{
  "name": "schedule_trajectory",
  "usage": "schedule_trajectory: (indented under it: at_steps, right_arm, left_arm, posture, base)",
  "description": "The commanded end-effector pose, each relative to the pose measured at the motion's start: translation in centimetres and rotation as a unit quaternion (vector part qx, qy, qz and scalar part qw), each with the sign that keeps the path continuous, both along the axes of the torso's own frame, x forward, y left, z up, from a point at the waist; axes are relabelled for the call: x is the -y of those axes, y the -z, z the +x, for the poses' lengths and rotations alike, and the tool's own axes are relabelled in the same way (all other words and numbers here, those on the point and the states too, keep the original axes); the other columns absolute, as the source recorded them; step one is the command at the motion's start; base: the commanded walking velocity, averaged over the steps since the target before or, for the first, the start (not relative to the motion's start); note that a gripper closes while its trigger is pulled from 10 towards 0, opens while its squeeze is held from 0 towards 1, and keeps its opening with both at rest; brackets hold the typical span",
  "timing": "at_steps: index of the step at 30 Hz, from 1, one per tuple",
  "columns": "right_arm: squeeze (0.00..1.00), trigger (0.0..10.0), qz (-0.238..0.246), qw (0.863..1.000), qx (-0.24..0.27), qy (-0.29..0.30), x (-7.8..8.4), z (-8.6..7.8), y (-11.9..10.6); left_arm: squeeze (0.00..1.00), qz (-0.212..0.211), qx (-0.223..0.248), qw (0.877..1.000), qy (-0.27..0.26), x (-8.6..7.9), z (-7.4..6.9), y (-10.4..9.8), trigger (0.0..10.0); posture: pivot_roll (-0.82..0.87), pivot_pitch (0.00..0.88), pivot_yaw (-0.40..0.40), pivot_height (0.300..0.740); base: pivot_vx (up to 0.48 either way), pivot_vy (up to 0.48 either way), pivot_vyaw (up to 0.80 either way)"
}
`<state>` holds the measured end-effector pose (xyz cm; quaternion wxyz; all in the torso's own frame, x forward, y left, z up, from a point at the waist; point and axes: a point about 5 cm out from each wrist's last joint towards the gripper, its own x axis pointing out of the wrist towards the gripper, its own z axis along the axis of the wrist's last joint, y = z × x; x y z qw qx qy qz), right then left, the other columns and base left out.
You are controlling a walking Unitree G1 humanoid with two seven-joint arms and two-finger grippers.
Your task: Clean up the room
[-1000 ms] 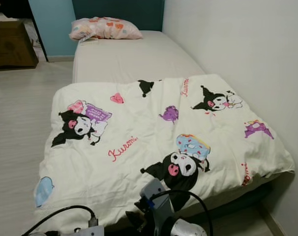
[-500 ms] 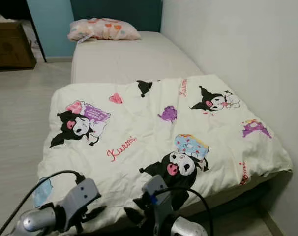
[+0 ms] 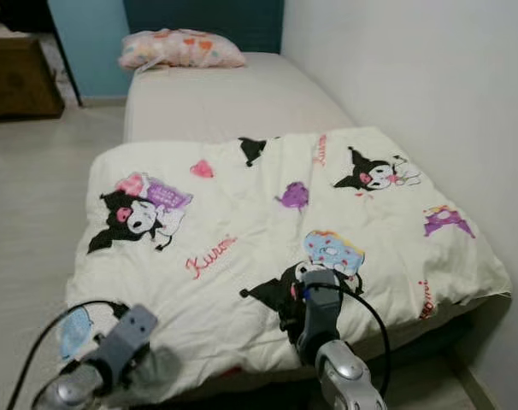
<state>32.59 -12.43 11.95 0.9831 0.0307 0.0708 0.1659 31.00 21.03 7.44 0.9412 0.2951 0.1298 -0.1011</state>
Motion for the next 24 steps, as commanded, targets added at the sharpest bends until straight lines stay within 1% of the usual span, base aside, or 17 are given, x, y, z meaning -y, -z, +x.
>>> schedule_trajectory:
  at_steps: [1, 2, 3, 4, 8, 9, 10, 11, 12, 13, 14, 15, 16, 18, 22, 23, 24]
  right_arm:
    - [0.00, 10.0, -0.017, 0.999, -0.042, -0.003, -0.1, -0.4, 1.9]
    - [0.00, 10.0, -0.030, 0.998, -0.052, -0.006, -0.3, -0.5, 2.4]
    - [0.00, 10.0, -0.030, 0.998, -0.052, -0.006, -0.3, -0.5, 2.4]
    - [0.00, 10.0, -0.032, 0.998, -0.055, -0.007, -0.5, -0.5, 2.6]
    - [0.00, 10.0, -0.021, 0.999, -0.041, 0.000, -0.5, -0.4, 2.2]
    - [0.00, 10.0, -0.002, 1.000, -0.024, 0.010, -0.3, -0.3, 1.4]
    - [0.00, 10.0, 0.019, 1.000, -0.010, 0.019, 0.0, -0.2, 0.7]
    - [0.00, 10.0, 0.019, 1.000, -0.010, 0.019, 0.0, -0.2, 0.7]
    - [0.00, 10.0, 0.034, 0.999, 0.000, 0.025, 0.3, -0.3, 0.3]
    - [0.00, 10.0, 0.034, 0.999, 0.000, 0.025, 0.3, -0.3, 0.3]
    - [0.00, 10.0, 0.043, 0.999, 0.010, 0.027, 0.6, -0.3, -0.1]
    - [0.00, 10.0, 0.043, 0.999, 0.010, 0.027, 0.6, -0.3, -0.1]
    - [0.00, 10.0, 0.043, 0.999, 0.012, 0.027, 0.6, -0.4, -0.2]
    - [0.00, 10.0, 0.052, 0.998, 0.025, 0.033, 0.9, -0.6, -0.5]
    - [0.00, 10.0, 0.056, 0.997, 0.033, 0.041, 1.1, -0.8, -0.6]
    - [0.00, 10.0, 0.058, 0.996, 0.035, 0.053, 1.4, -1.1, -0.4]
    - [0.00, 10.0, 0.059, 0.996, 0.034, 0.057, 1.6, -1.2, -0.3]
  left_arm:
    - [0.00, 0.035, -0.070, 0.997, -0.007, -0.7, -2.0, 3.4, 10.0]
    - [0.00, 0.053, -0.090, 0.995, -0.006, -1.1, -2.7, 4.3, 10.0]
    - [0.00, 0.053, -0.090, 0.995, -0.006, -1.1, -2.7, 4.3, 10.0]
    - [0.00, 0.074, -0.097, 0.992, -0.010, -1.8, -3.2, 4.7, 10.0]
    - [0.00, 0.076, -0.073, 0.994, -0.031, -2.9, -3.2, 4.0, 10.0]
    - [0.00, 0.053, -0.029, 0.997, -0.049, -3.3, -2.7, 2.4, 10.0]
    - [0.00, 0.008, 0.021, 0.998, -0.067, -3.5, -2.2, 0.5, 10.0]
    - [0.00, 0.008, 0.021, 0.998, -0.067, -3.5, -2.2, 0.5, 10.0]
    - [0.00, -0.032, 0.059, 0.995, -0.080, -3.7, -1.9, -1.1, 10.0]
    - [0.00, -0.032, 0.059, 0.995, -0.080, -3.7, -1.9, -1.1, 10.0]
    - [0.00, -0.104, 0.114, 0.983, -0.102, -3.7, -1.8, -3.4, 10.0]
    - [0.00, -0.104, 0.114, 0.983, -0.102, -3.7, -1.8, -3.4, 10.0]
    - [0.00, -0.124, 0.129, 0.978, -0.110, -3.7, -1.8, -3.9, 10.0]
    - [0.00, -0.207, 0.140, 0.959, -0.131, -2.9, -2.0, -4.9, 10.0]
    - [0.00, -0.230, 0.151, 0.953, -0.124, -1.8, -2.3, -5.5, 10.0]
    - [0.00, -0.217, 0.160, 0.956, -0.117, -0.4, -2.7, -5.5, 10.0]
    - [0.00, -0.215, 0.161, 0.956, -0.116, 0.1, -2.8, -5.5, 10.0]
  posture:
    - [0.06, 0.356, -0.081, 0.554]
    - [0.07, 0.355, -0.082, 0.554]
    - [0.07, 0.355, -0.082, 0.554]
    - [0.07, 0.355, -0.080, 0.554]
    - [0.07, 0.351, -0.079, 0.554]
    - [0.07, 0.351, -0.079, 0.554]
    - [0.07, 0.344, -0.072, 0.554]
    - [0.07, 0.344, -0.072, 0.554]
    - [0.07, 0.342, -0.070, 0.554]
    - [0.07, 0.342, -0.070, 0.554]
    - [0.07, 0.339, -0.067, 0.554]
    - [0.07, 0.339, -0.067, 0.554]
    - [0.07, 0.339, -0.067, 0.554]
    - [0.07, 0.327, -0.061, 0.554]
    - [0.07, 0.318, -0.060, 0.554]
    - [0.08, 0.296, -0.058, 0.554]
    - [0.08, 0.294, -0.058, 0.554]
  base:
    - [0.000, 0.000, 0.00]
    - [0.000, 0.000, 0.00]
    - [0.000, 0.000, 0.00]
    - [0.000, 0.000, 0.00]
    - [0.000, 0.000, 0.00]
    - [0.000, 0.000, 0.00]
    - [0.000, 0.000, 0.00]
    - [0.000, 0.000, 0.00]
    - [0.000, 0.000, 0.00]
    - [0.000, 0.000, 0.00]
    - [0.000, 0.000, 0.00]
    - [0.000, 0.000, 0.00]
    - [0.000, 0.000, 0.00]
    - [0.000, 0.000, 0.00]
    - [0.000, 0.000, 0.00]
    - [0.000, 0.000, 0.00]
    - [0.000, 0.000, 0.00]
